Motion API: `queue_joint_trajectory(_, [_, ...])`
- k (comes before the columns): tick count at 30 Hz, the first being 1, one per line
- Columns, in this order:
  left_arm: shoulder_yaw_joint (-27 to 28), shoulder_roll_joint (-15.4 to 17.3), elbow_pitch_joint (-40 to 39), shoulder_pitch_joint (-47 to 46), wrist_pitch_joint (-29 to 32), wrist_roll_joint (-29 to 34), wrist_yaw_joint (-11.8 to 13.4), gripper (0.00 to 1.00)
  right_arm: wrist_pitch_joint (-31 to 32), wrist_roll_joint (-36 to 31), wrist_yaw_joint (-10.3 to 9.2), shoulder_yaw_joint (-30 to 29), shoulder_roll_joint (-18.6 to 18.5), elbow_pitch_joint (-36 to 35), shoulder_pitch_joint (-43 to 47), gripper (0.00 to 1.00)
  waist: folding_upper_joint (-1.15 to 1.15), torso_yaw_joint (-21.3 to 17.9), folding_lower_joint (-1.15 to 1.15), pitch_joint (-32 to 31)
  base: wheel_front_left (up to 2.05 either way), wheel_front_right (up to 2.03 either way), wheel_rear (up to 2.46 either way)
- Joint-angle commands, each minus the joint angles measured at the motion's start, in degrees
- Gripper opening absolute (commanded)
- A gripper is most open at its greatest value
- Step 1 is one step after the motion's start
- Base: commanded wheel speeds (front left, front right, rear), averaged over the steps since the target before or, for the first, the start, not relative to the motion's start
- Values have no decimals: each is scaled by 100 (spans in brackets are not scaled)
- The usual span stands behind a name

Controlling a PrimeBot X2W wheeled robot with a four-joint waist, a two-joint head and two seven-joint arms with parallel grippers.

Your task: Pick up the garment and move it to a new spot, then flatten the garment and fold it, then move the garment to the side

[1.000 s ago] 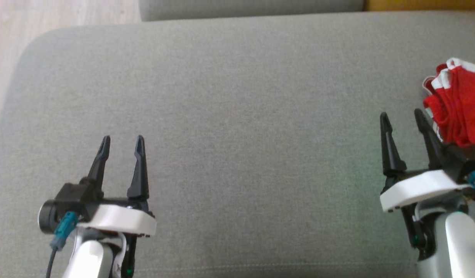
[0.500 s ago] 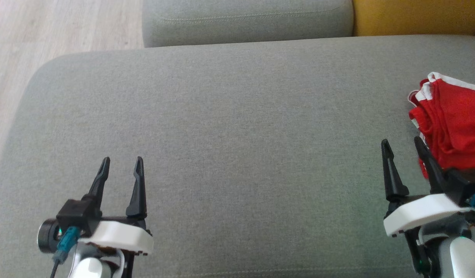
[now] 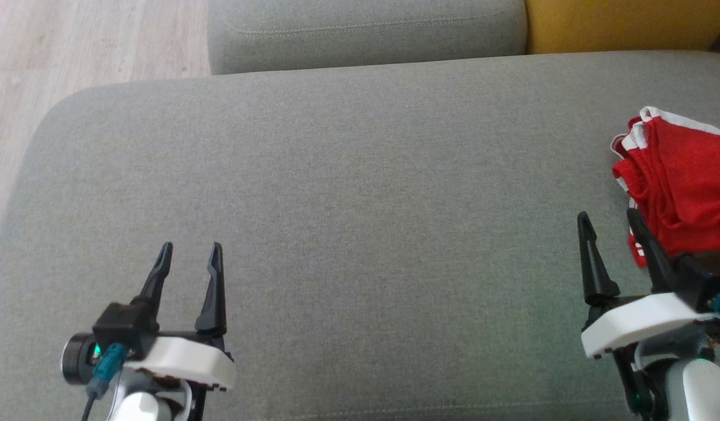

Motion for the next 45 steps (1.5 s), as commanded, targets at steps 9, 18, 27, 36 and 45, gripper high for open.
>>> queue_joint_trajectory(9, [186, 160, -138, -269, -27, 6, 86, 100, 18, 107, -5, 129, -21, -245, -135, 100, 0, 6, 0, 29, 0, 0, 0])
queue_joint_trajectory(18, [171, 179, -126, -306, -48, 4, 129, 100, 26, 127, -5, 141, -20, -239, -148, 100, 0, 12, 0, 41, 0, 0, 0])
queue_joint_trajectory(27, [-82, 14, 268, 56, -1, -57, 87, 0, 16, 183, 0, 37, 10, 251, 23, 0, 0, 31, 0, 56, 0, 0, 0])
queue_joint_trajectory(36, [45, -13, 315, 6, 109, -659, -27, 0, 5, 816, 0, 24, -7, 356, -28, 0, 0, 32, 0, 37, 0, 0, 0])
queue_joint_trajectory(45, [173, -47, 396, -59, 220, -1246, -157, 0, -7, 1434, -1, 10, -21, 465, -82, 0, 0, 34, 0, 17, 0, 0, 0])
